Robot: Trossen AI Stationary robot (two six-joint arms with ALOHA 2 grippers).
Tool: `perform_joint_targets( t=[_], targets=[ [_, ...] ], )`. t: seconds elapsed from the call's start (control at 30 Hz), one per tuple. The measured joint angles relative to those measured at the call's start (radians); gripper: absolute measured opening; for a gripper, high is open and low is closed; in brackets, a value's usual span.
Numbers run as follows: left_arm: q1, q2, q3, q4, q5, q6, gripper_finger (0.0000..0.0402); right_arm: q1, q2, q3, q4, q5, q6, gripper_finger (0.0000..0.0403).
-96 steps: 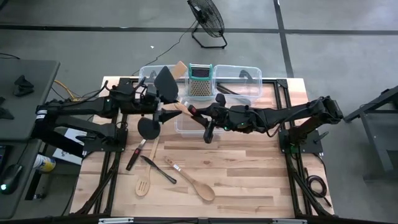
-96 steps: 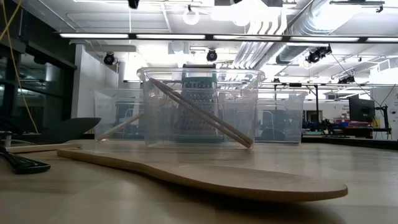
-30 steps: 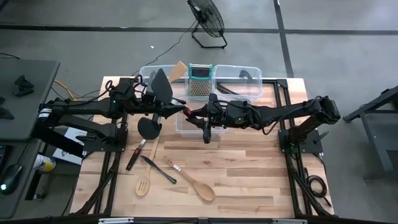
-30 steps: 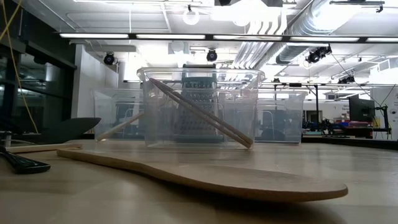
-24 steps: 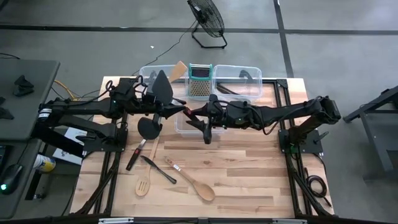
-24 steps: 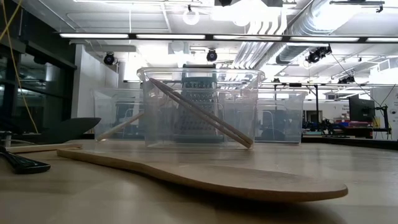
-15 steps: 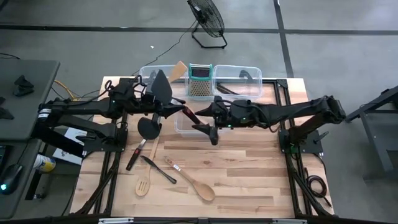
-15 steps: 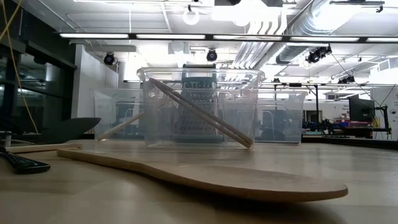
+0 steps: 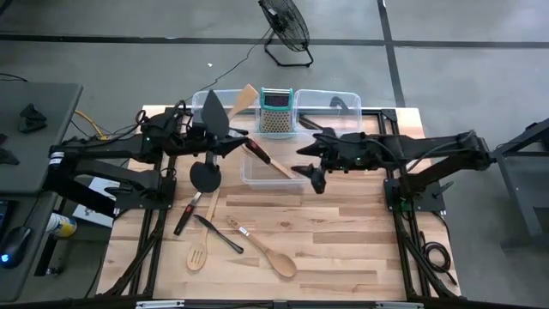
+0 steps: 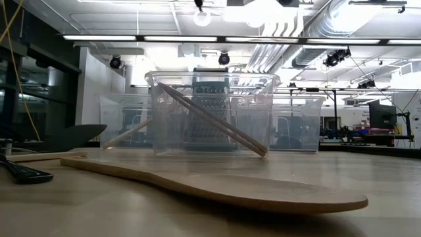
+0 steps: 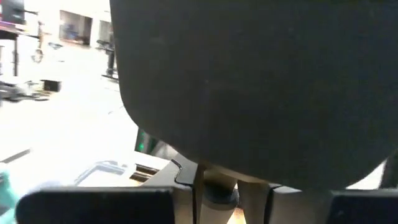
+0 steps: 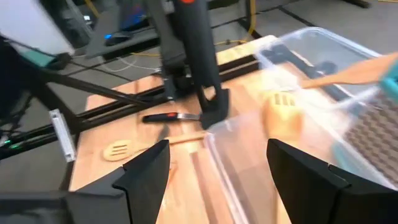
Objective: Pick & Place Kitchen Items
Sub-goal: Put the black spatula into the left transparent bin
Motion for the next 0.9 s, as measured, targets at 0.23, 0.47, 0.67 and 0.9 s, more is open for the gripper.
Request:
perform_joint_targets(
  t=[0.23,0.47,0.67,0.9],
  targets=[
    [0.000,-0.010,0.000,-0.039,-0.196,-0.002,0.0063,0.000,-0.069,0.000,-0.101,0.098,0.071,0.0260],
    [0.000,-0.006,0.000,-0.080,-0.431,0.003,0.0063,0.000,-0.106,0.000,-0.155,0.127,0.084,0.0260],
    [0.000,-0.006,0.000,-0.192,-0.675,-0.005,0.0063,0.000,-0.108,0.000,-0.185,0.122,0.086,0.0260],
    [0.000,-0.006,0.000,-0.264,-0.952,0.026,0.0063,-0.003,-0.108,0.000,-0.206,0.126,0.084,0.0260]
  ],
)
